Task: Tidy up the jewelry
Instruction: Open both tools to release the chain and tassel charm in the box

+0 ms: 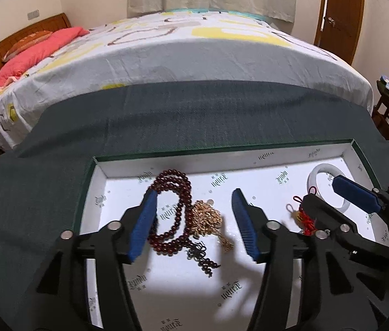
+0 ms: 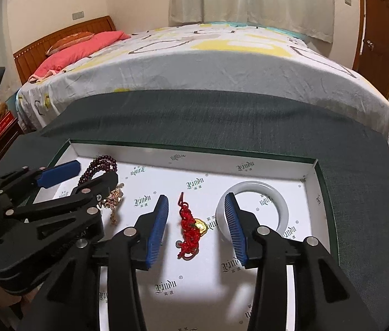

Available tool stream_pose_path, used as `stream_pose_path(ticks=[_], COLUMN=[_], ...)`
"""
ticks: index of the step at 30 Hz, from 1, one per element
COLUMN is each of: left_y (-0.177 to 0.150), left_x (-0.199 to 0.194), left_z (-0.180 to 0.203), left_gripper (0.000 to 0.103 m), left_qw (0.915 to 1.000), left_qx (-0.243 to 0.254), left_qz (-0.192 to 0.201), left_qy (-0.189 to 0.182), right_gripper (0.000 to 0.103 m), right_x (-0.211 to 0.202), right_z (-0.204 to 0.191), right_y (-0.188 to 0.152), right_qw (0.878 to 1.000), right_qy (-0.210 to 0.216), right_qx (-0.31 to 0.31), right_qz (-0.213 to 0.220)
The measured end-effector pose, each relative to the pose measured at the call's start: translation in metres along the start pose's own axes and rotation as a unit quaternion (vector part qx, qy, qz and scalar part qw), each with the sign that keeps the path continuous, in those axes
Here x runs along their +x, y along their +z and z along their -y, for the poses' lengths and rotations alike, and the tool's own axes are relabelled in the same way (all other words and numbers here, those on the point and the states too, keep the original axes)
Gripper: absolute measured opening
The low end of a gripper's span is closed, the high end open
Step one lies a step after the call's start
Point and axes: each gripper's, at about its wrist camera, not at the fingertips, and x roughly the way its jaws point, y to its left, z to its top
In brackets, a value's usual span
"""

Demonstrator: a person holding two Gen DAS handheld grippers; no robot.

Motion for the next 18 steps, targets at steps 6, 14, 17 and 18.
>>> stream_pose_path(ticks=[6,14,17,18], left_y=[-0.001,-0.018,-0.032,-0.038], left_x=[-0.022,-0.076,-0.093,-0.098], left_z=[-0.007,-0.014,-0.018,-0.020], left_gripper=[0.072,0.084,0.087,0.088], left_qw=[0.9994,0.9963,0.9956,0.9955], left_qx=[-0.011,-0.016,-0.021,-0.022], left_qz=[0.029,0.077,0.082,0.083], left_qy=[0.017,0.034,0.040,0.042], right_gripper=[0.054,0.059,0.059,0.059], right_x=[-0.019,-0.067,-0.086,-0.090], right_z=[0.002,0.005,0.005,0.005], right_y=[-0.001,-0.016,-0.029,-0.033], right_qw=[1.000,0.998,0.997,0.997], right_qy=[-0.008,-0.014,-0.019,-0.019], right_qx=[0.007,0.014,0.014,0.014], right_qz=[0.028,0.066,0.073,0.073])
